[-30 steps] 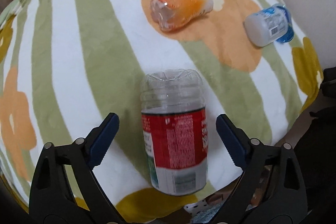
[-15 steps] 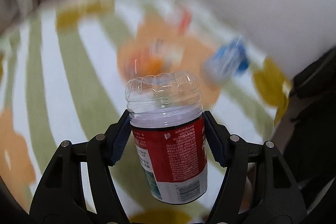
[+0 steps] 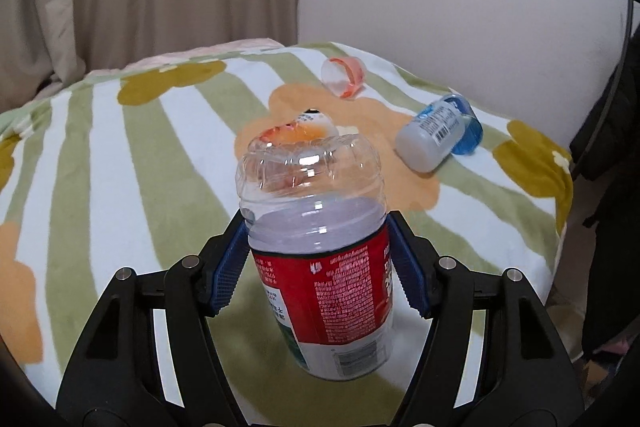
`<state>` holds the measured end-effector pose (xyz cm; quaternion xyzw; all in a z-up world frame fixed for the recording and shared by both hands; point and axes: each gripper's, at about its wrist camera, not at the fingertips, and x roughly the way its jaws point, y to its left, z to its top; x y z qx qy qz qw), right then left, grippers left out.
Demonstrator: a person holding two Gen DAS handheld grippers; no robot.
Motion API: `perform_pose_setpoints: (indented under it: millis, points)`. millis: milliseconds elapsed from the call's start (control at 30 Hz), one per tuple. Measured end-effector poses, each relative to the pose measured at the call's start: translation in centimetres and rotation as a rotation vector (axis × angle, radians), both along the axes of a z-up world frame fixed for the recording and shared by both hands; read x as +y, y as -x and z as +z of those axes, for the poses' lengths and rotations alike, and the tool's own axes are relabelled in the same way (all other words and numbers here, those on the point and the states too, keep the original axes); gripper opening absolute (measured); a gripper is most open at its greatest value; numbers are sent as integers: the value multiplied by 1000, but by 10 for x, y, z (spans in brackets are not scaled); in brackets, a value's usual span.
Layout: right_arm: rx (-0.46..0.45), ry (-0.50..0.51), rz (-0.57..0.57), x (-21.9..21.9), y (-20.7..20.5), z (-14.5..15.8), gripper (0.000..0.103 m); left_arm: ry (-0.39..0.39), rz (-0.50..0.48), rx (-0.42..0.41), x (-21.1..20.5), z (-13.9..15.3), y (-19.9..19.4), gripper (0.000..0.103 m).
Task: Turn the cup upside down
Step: 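Rotate the bottle cap-down with the left tool, set it down, open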
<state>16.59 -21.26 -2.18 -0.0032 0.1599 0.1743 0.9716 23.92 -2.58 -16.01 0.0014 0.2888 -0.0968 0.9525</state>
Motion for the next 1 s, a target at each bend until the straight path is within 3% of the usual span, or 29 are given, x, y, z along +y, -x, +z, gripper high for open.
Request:
perform_pose_setpoints:
  millis: [167, 367, 567, 667, 700, 767, 833, 1000]
  points:
    - [11, -5, 15, 1, -1, 0, 103, -52, -25, 72, -4, 7, 11, 64]
    - [16, -4, 29, 4, 2, 0, 103, -47, -34, 148, -3, 2, 25, 64]
    - [25, -8, 37, 6, 3, -1, 103, -30, -31, 166, -5, -8, 30, 64]
    - [21, -7, 36, 7, 3, -1, 103, -50, -17, 134, -7, -6, 34, 64]
    - [23, -7, 37, 7, 3, -2, 103, -57, -11, 128, -7, -4, 35, 66]
    - [25, -7, 37, 8, 3, -2, 103, -67, 1, 115, -7, -2, 36, 92]
    - [28, -11, 40, 8, 3, -2, 103, -69, 6, 89, -6, 1, 39, 103]
    - [29, -12, 45, 10, 4, 0, 103, -76, -11, 69, -8, 7, 42, 103]
